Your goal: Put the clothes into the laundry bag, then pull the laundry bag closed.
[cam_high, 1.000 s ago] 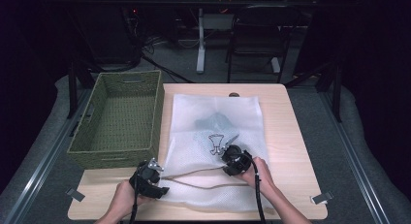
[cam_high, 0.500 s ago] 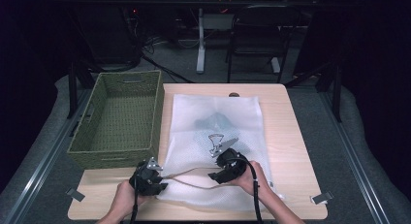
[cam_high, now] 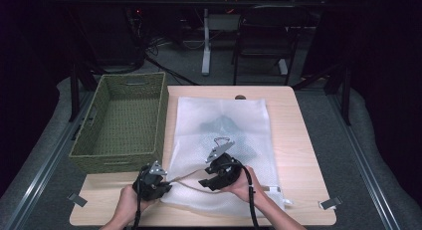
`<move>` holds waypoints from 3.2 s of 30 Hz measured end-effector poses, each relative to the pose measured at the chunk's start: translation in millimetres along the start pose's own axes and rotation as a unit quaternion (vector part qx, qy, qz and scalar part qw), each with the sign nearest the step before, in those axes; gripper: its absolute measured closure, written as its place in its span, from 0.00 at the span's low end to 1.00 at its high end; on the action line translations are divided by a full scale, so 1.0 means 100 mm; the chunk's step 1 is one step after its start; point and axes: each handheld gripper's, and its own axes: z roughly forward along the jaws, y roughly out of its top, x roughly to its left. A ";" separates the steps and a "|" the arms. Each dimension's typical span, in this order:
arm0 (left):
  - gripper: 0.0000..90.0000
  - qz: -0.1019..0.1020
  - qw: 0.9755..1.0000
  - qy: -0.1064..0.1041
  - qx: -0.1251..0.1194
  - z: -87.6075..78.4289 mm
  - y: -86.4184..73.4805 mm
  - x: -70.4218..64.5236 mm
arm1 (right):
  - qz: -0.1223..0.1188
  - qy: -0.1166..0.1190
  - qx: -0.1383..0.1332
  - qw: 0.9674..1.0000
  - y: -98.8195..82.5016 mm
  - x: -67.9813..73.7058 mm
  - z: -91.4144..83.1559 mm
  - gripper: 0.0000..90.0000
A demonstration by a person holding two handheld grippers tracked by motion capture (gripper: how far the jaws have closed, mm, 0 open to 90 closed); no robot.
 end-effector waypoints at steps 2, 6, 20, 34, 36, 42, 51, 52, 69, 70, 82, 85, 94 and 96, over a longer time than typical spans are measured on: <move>0.91 -0.002 1.000 0.004 -0.005 -0.02 0.00 -0.01 | -0.003 0.001 -0.005 1.000 0.05 0.04 0.02 0.60; 0.91 -0.001 1.000 0.005 -0.013 -0.04 0.00 -0.01 | -0.009 -0.004 -0.005 1.000 0.12 0.07 0.07 0.64; 0.91 0.010 1.000 0.008 -0.015 -0.04 0.01 -0.03 | -0.032 0.006 0.013 0.999 0.39 0.11 0.50 0.73; 0.91 0.015 1.000 0.011 -0.015 -0.03 0.00 -0.04 | -0.030 0.021 0.029 0.999 0.45 0.03 0.90 0.77; 0.91 0.014 1.000 0.012 -0.016 -0.03 -0.01 -0.05 | -0.028 0.020 0.031 0.999 0.44 0.01 0.93 0.78; 0.91 0.017 1.000 0.016 -0.017 -0.02 -0.01 -0.05 | -0.025 0.037 0.045 0.998 0.43 0.00 1.05 0.84; 0.90 0.020 1.000 0.015 -0.010 -0.01 0.00 -0.05 | -0.019 0.051 0.055 0.997 0.39 0.01 1.07 0.90; 0.90 0.020 1.000 0.015 -0.010 -0.01 0.00 -0.04 | -0.020 0.049 0.053 0.997 0.39 0.02 1.05 0.90; 0.54 -0.052 0.997 -0.049 -0.004 -0.05 0.01 0.13 | -0.055 0.010 0.045 0.997 0.48 0.21 0.81 0.90; 0.53 -0.055 0.997 -0.051 -0.005 -0.04 0.01 0.14 | -0.054 0.011 0.042 0.998 0.48 0.22 0.78 0.90; 0.90 -0.068 0.995 -0.076 -0.022 0.01 -0.02 0.17 | -0.070 0.011 0.060 0.996 0.41 0.24 0.87 0.90; 0.90 -0.069 0.994 -0.076 -0.025 0.00 -0.02 0.17 | -0.068 0.014 0.061 0.996 0.41 0.22 0.89 0.90; 0.92 -0.074 0.993 -0.079 -0.040 -0.02 -0.02 0.17 | -0.076 0.006 0.063 0.995 0.41 0.23 0.88 0.91; 0.93 -0.076 0.993 -0.080 -0.042 -0.02 -0.02 0.17 | -0.081 0.001 0.063 0.995 0.40 0.24 0.87 0.91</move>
